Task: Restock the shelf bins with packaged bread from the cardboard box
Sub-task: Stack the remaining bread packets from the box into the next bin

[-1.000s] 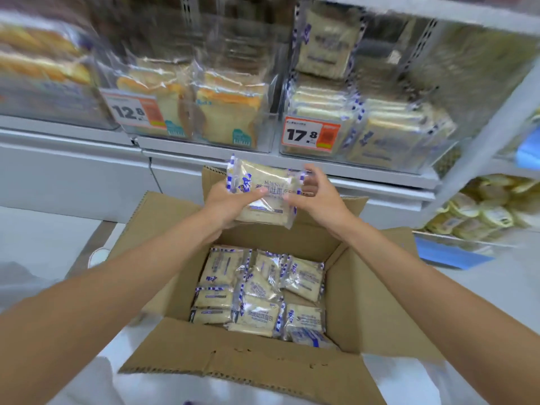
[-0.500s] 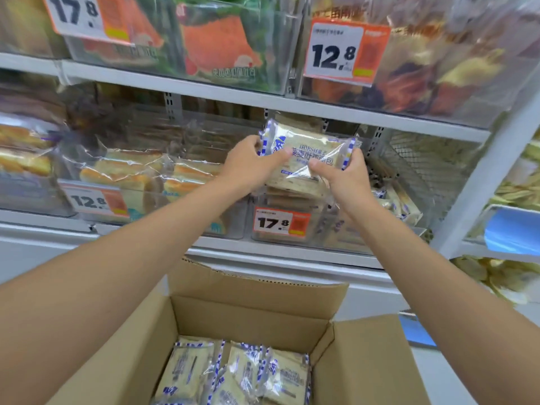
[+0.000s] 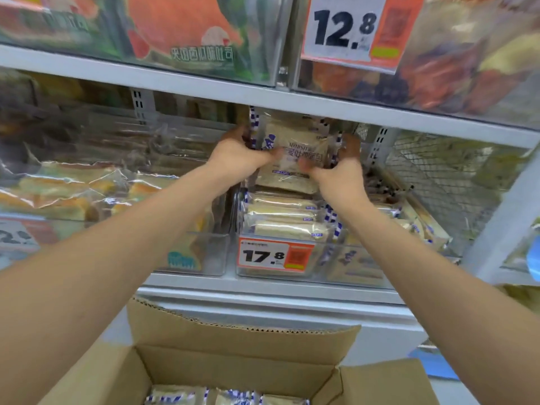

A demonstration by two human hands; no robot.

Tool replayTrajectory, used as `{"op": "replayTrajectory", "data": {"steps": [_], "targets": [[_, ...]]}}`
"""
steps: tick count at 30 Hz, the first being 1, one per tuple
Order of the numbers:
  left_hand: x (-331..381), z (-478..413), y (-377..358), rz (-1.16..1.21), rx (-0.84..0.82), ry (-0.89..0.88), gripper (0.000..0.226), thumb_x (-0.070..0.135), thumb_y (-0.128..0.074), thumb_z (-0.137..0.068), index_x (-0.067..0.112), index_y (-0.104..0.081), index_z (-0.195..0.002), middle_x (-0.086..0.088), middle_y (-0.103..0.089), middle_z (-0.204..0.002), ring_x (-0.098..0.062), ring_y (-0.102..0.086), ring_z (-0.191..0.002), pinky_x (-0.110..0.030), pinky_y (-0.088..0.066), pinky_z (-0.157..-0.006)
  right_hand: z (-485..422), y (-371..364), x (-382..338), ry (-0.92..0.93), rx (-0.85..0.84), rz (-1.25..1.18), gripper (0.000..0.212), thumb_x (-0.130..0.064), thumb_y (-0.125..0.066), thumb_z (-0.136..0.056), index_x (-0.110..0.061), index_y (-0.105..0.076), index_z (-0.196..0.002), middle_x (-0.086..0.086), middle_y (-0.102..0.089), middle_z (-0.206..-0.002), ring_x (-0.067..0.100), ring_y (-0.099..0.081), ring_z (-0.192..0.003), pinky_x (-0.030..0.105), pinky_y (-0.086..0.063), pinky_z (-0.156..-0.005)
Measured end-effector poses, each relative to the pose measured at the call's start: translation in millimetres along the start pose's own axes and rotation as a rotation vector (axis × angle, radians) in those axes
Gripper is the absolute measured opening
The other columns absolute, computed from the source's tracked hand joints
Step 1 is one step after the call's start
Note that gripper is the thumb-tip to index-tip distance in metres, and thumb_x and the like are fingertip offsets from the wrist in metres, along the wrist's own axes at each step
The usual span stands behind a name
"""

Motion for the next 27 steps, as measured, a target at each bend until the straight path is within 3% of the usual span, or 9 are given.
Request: {"op": "replayTrajectory", "data": {"steps": [2,4,5,11,14,17,20,24,27], "targets": [[-2,5,6,-0.057,0.004,-0.027,0.082,0.044,-0.085,-0.068,0.023,-0.047,-0.138,0.007,-0.06,-0.121,-0.013,-0.059,-0.109,-0.028,-0.049,-0.093,0,-1,4,0.026,-0.018,0.013,0.042,-0.03,-0.079,-0.08,-0.021,-0.051,-0.109,-0.01,-0.063,-0.091,0.009,-0.064,-0.082,0.015,-0.051,-0.065],[-8,7,10,-0.093,-0.018,-0.054,0.086,0.041,-0.088,-0.064,0.023,-0.049,-0.138,0.005,-0.063,-0.125,-0.016,-0.06,-0.112,-0.037,-0.05,-0.099,-1,0,6,0.019,-0.089,-0.008,0.086,-0.027,-0.079,-0.08,-0.018,-0.026,-0.147,-0.018,-0.062,-0.099,-0.009,-0.061,-0.077,0.002,-0.045,-0.057],[-9,8,10,-0.088,-0.016,-0.063,0.085,0.037,-0.089,-0.063,0.023,-0.05,-0.137,0.004,-0.064,-0.125,-0.016,-0.061,-0.112,-0.04,-0.051,-0.099,-1,2,6,0.03,-0.108,-0.009,0.098,-0.024,-0.079,-0.08,-0.023,-0.012,-0.152,-0.022,-0.059,-0.098,-0.014,-0.059,-0.071,0.001,-0.044,-0.055],[-10,0,8,0.036,-0.002,-0.037,0.098,0.028,-0.093,-0.057,0.025,-0.045,-0.142,0.001,-0.061,-0.13,-0.018,-0.06,-0.116,-0.042,-0.052,-0.098,-6,-5,5,0.129,-0.083,0.021,0.096,-0.02,-0.078,-0.08,-0.029,-0.014,-0.151,-0.012,-0.06,-0.119,-0.004,-0.062,-0.087,0.013,-0.051,-0.065],[-8,3,11,0.0,-0.023,-0.027,0.096,0.035,-0.091,-0.061,0.025,-0.043,-0.144,0.005,-0.058,-0.133,-0.014,-0.057,-0.118,-0.038,-0.049,-0.102,-4,-5,8,0.152,-0.141,0.032,0.096,-0.034,-0.081,-0.073,-0.033,-0.022,-0.149,-0.013,-0.054,-0.129,-0.002,-0.058,-0.106,0.017,-0.052,-0.085],[-8,6,17,-0.003,0.03,-0.033,0.067,0.032,-0.083,-0.074,0.019,-0.055,-0.134,0.004,-0.063,-0.124,-0.014,-0.058,-0.113,-0.036,-0.048,-0.101,-5,0,13,0.153,-0.155,0.062,0.095,-0.023,-0.083,-0.07,-0.037,-0.026,-0.145,-0.005,-0.057,-0.129,0.011,-0.063,-0.108,0.036,-0.058,-0.086],[-7,5,17,0.067,0.005,-0.042,0.048,0.018,-0.078,-0.08,0.013,-0.062,-0.126,0.0,-0.066,-0.119,-0.016,-0.061,-0.111,-0.031,-0.049,-0.098,-3,-2,10,0.185,-0.098,0.109,0.091,-0.037,-0.082,-0.065,-0.039,-0.03,-0.14,-0.001,-0.055,-0.131,0.016,-0.062,-0.111,0.042,-0.056,-0.089],[-11,1,15,0.123,0.025,-0.032,0.044,0.009,-0.078,-0.079,0.014,-0.061,-0.119,-0.001,-0.067,-0.114,-0.015,-0.062,-0.111,-0.034,-0.051,-0.099,-3,-3,8,0.233,-0.111,0.169,0.085,-0.033,-0.082,-0.071,-0.036,-0.032,-0.14,-0.002,-0.05,-0.135,0.015,-0.058,-0.115,0.039,-0.053,-0.096],[-14,0,18,0.158,0.044,-0.067,0.037,0.007,-0.081,-0.076,0.021,-0.065,-0.106,0.003,-0.069,-0.104,-0.014,-0.065,-0.105,-0.033,-0.052,-0.098,-7,0,11,0.264,-0.071,0.169,0.08,-0.03,-0.083,-0.072,-0.034,-0.035,-0.136,-0.003,-0.056,-0.127,0.013,-0.062,-0.102,0.032,-0.056,-0.085]]}}
Point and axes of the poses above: each hand's wrist, its own z-axis away from the middle knuckle, its own y-axis out of the back of the hand, x = y × z, the point moved 1 cm from there along -z, towards the middle knuckle
